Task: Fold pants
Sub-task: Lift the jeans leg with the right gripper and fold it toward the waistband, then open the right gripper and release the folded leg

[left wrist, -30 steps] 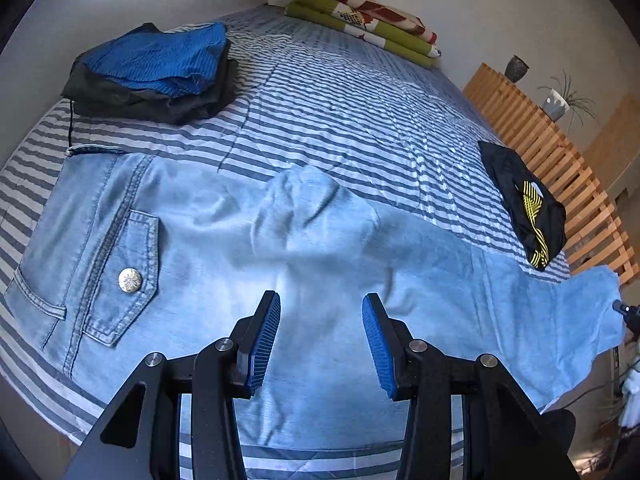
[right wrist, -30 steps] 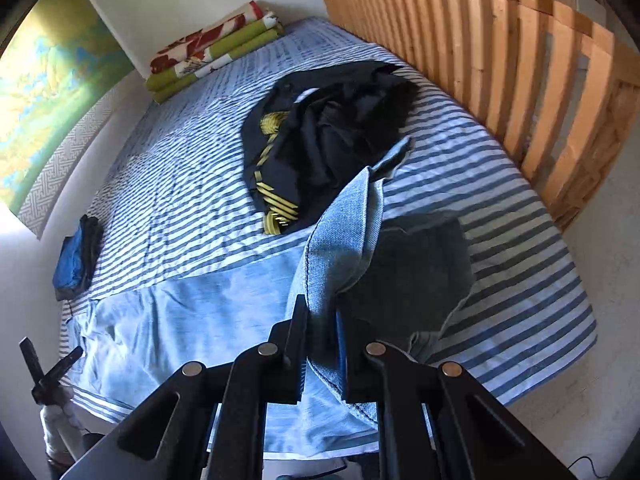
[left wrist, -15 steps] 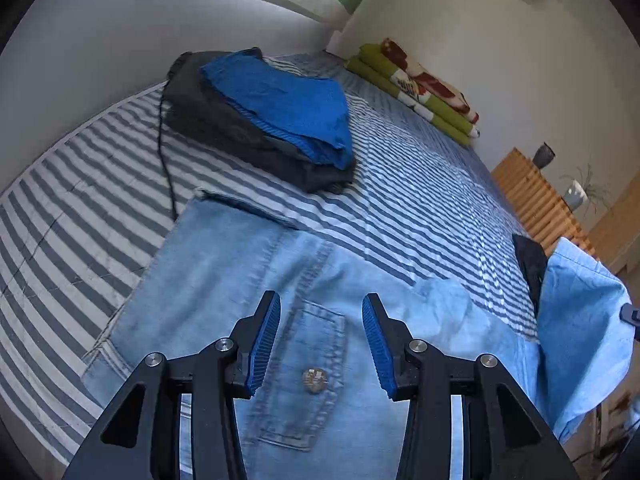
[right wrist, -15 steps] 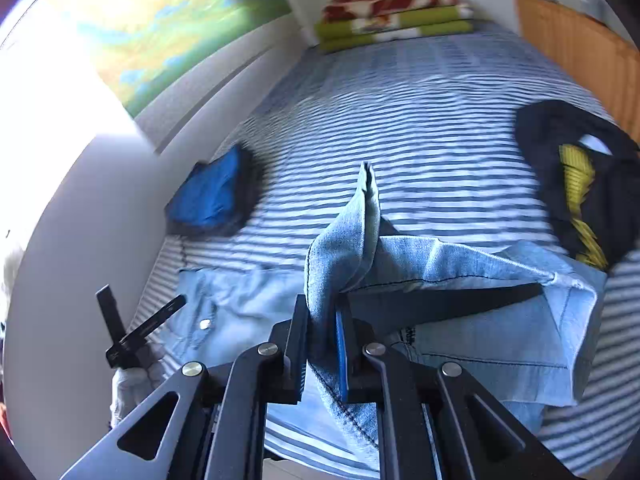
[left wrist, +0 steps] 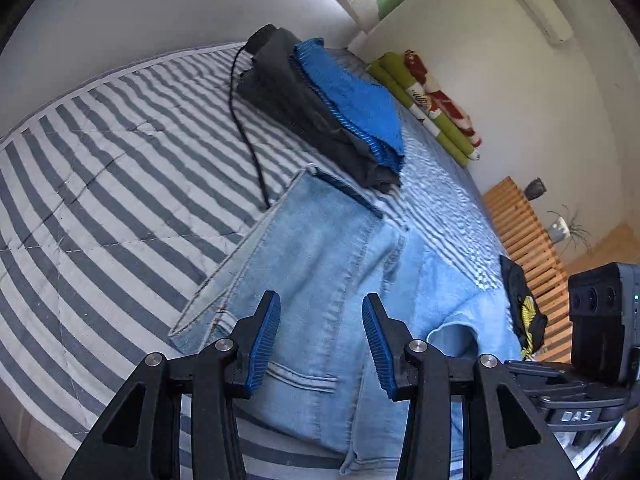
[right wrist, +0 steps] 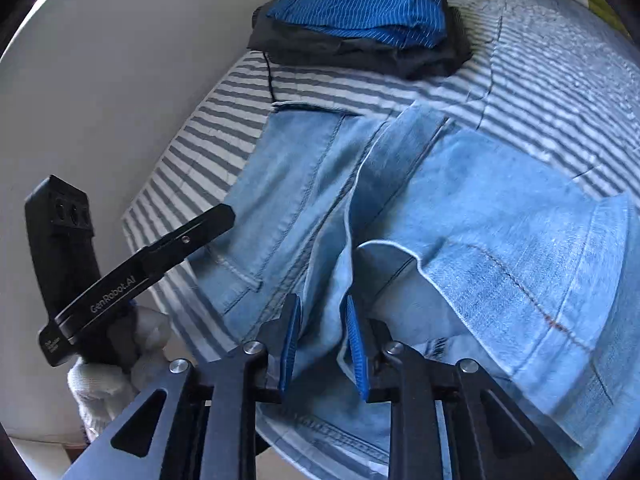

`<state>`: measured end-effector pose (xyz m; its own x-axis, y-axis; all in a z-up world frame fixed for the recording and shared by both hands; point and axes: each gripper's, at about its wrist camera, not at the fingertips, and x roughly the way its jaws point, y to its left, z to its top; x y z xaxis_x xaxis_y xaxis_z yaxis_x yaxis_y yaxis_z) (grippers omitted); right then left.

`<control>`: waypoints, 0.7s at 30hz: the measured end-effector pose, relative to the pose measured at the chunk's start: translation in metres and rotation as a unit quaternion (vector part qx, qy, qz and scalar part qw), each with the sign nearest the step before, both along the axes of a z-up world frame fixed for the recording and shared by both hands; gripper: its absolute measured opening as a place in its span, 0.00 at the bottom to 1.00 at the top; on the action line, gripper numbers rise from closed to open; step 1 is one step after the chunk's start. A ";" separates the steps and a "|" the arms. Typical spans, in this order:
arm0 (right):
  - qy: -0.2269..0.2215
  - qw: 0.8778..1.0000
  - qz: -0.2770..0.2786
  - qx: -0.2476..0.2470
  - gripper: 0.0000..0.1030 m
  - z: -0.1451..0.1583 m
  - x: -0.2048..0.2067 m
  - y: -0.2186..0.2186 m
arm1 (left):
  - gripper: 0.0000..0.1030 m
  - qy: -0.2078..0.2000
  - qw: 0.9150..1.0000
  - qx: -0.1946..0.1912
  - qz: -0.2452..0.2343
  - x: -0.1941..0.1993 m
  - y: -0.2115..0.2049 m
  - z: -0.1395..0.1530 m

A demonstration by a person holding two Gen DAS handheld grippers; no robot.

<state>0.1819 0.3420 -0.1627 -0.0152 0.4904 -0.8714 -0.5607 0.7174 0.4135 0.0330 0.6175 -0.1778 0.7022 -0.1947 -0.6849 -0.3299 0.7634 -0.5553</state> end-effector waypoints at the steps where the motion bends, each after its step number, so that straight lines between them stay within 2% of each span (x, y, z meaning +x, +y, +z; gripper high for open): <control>1: -0.006 1.000 0.007 0.012 0.22 0.009 -0.005 -0.007 | 0.45 -0.002 1.000 -0.004 -0.007 0.000 -0.002 -0.001; 3: -0.028 0.999 0.017 0.044 0.26 0.036 -0.014 -0.025 | 0.45 0.001 1.000 -0.016 -0.020 0.001 -0.011 -0.002; 4: -0.045 0.997 0.015 0.056 0.32 0.050 -0.018 -0.040 | 0.45 0.001 0.999 -0.019 -0.030 0.000 -0.019 -0.002; 6: -0.080 0.994 0.001 0.072 0.37 0.074 -0.021 -0.080 | 0.46 0.001 0.998 -0.001 -0.057 0.006 -0.040 0.003; 8: -0.108 0.991 -0.022 0.070 0.37 0.088 -0.018 -0.118 | 0.49 -0.002 0.996 0.028 -0.089 0.013 -0.067 0.012; 10: -0.140 0.987 -0.054 0.047 0.37 0.093 -0.017 -0.161 | 0.52 -0.013 0.992 0.044 -0.121 0.018 -0.095 0.024; 12: -0.140 0.985 -0.094 0.029 0.37 0.085 -0.010 -0.199 | 0.56 -0.027 0.986 0.059 -0.151 0.021 -0.124 0.038; 14: -0.123 0.984 -0.131 0.003 0.37 0.068 -0.002 -0.234 | 0.57 -0.029 0.978 0.078 -0.193 0.028 -0.157 0.048; 17: -0.096 0.980 -0.171 -0.021 0.37 0.044 0.007 -0.275 | 0.57 0.014 0.968 0.107 -0.228 0.041 -0.190 0.044; 19: -0.098 0.976 -0.189 -0.044 0.37 0.033 0.016 -0.290 | 0.57 0.041 0.968 0.088 -0.230 0.049 -0.195 0.032; 21: -0.092 0.976 -0.193 -0.049 0.37 0.019 0.022 -0.297 | 0.57 0.063 0.971 0.042 -0.226 0.057 -0.192 0.017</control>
